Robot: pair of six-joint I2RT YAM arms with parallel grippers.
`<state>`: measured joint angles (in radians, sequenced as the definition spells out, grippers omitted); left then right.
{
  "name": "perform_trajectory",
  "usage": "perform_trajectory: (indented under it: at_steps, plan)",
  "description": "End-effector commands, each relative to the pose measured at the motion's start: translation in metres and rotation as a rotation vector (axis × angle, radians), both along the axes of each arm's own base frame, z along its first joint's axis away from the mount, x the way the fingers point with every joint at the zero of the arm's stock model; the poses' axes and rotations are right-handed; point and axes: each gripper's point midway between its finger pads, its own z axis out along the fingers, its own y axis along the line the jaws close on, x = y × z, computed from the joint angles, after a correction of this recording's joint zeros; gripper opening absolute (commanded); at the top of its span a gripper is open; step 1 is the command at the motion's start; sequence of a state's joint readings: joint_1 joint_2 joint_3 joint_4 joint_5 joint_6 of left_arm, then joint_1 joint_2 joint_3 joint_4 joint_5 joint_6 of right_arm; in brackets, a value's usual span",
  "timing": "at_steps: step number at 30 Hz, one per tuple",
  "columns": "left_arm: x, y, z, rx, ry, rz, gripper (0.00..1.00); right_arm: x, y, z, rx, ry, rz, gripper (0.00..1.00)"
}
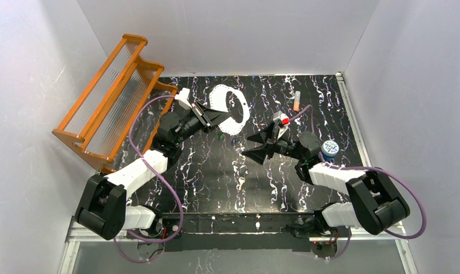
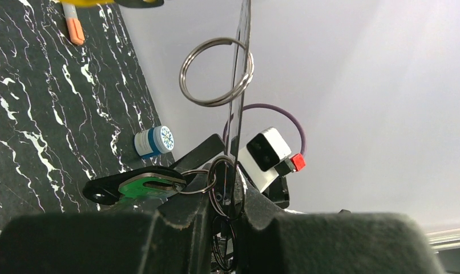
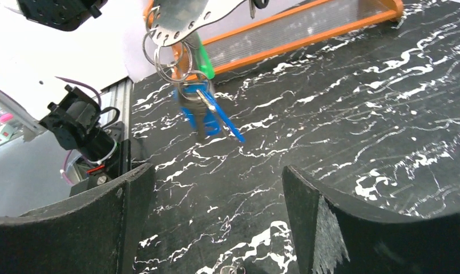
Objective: Remove the keys from the keyring
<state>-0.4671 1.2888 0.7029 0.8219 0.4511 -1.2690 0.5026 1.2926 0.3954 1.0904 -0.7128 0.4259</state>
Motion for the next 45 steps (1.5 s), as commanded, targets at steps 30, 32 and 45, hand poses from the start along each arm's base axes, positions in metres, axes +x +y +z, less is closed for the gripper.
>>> perform_trajectory:
  at_steps: [30, 32, 45]
  plan:
    - [-0.012, -0.014, 0.049, -0.073, -0.078, -0.037, 0.00, 0.003, 0.032, 0.038, 0.090, -0.237, 0.039, 0.54]
    - [-0.012, -0.014, 0.050, -0.074, -0.080, -0.037, 0.00, 0.003, 0.031, 0.038, 0.091, -0.239, 0.039, 0.51]
    - [-0.012, -0.013, 0.050, -0.073, -0.085, -0.030, 0.00, 0.000, 0.027, 0.035, 0.067, -0.249, 0.021, 0.17]
